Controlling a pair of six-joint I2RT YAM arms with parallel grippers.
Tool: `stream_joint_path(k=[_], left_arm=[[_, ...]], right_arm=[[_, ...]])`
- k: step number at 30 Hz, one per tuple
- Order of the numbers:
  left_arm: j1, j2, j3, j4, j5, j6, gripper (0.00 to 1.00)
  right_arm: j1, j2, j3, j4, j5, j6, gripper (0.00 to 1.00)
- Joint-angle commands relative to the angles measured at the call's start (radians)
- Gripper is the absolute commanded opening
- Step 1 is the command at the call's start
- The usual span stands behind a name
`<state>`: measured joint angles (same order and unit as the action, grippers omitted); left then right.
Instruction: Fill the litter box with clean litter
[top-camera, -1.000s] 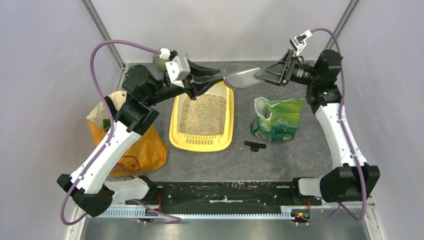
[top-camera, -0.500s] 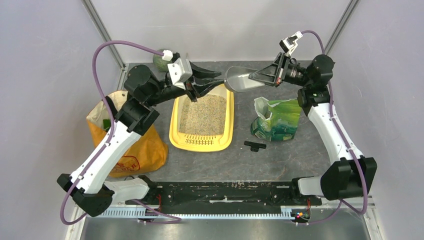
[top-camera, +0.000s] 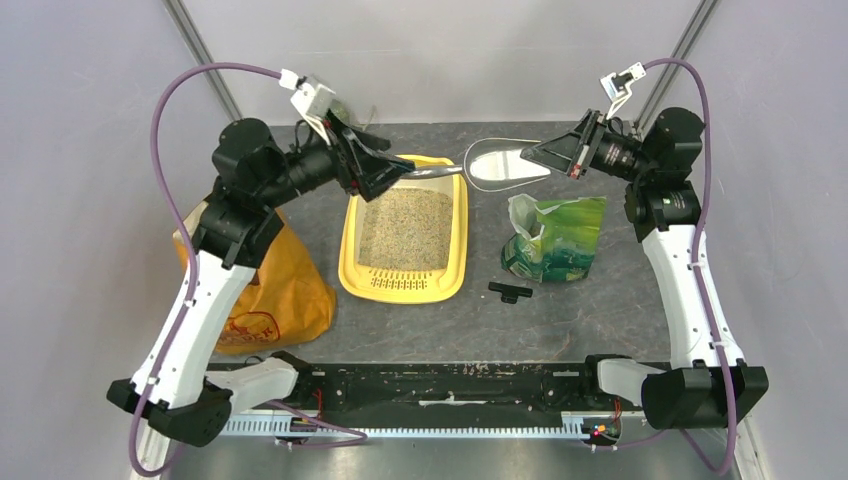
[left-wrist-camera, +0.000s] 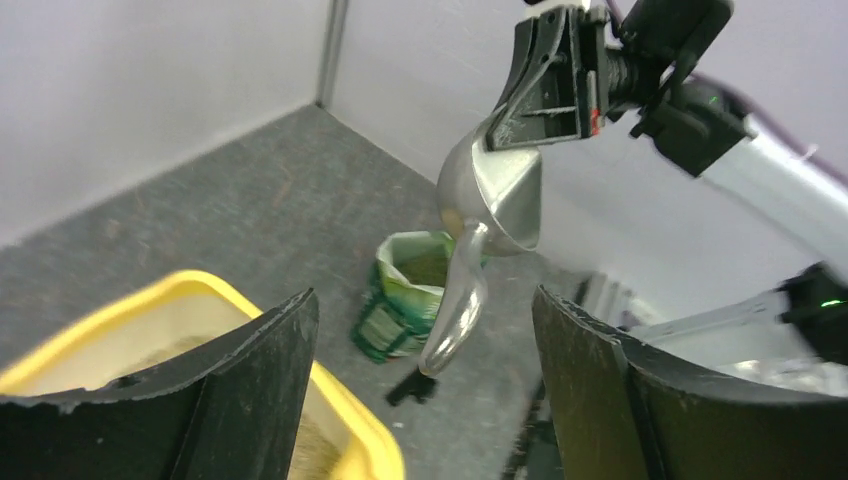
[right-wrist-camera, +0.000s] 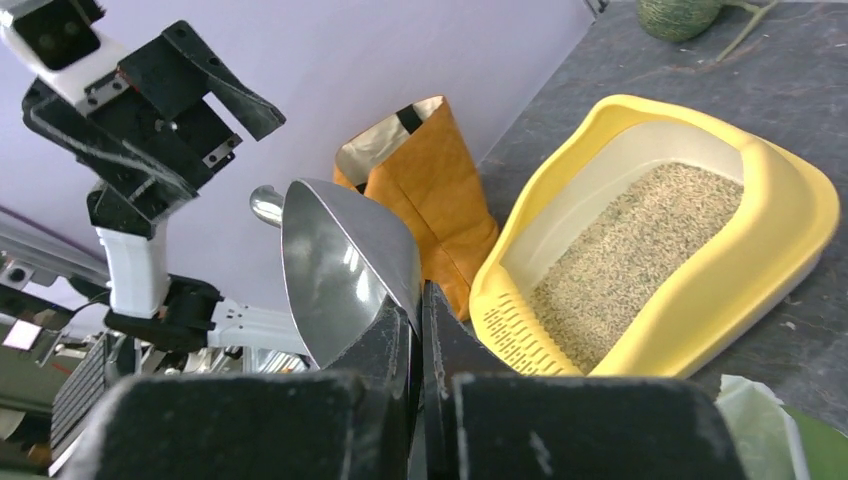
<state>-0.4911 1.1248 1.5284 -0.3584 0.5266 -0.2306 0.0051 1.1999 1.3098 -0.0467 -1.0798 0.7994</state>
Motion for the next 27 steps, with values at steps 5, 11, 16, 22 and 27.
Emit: stream_joint_path(k=[5,11,16,22,27], left_arm=[[0.239,0.136,-0.174,0.589,0.457,-1.057,0.87],[0.227,0.165,-0.259,0.752,0.470,-1.161,0.89],[0.185,0.197,-0.260,0.787,0.463,-1.191,0.85],[0.151,0.229,-0.278,0.793,0.466,-1.197,0.72],[0.124,0.245,-0.272,0.796,0.465,-1.198,0.65]], right_arm=[[0.001,-0.006,0.058,-0.062,0.071,-0.104,0.00],[0.001,0.002,0.027,0.007,0.105,-0.020,0.00],[0.001,0.024,0.015,0.033,0.112,0.010,0.00],[0.003,0.031,0.006,0.039,0.113,0.017,0.00],[0.006,0.035,0.002,0.038,0.102,0.020,0.00]])
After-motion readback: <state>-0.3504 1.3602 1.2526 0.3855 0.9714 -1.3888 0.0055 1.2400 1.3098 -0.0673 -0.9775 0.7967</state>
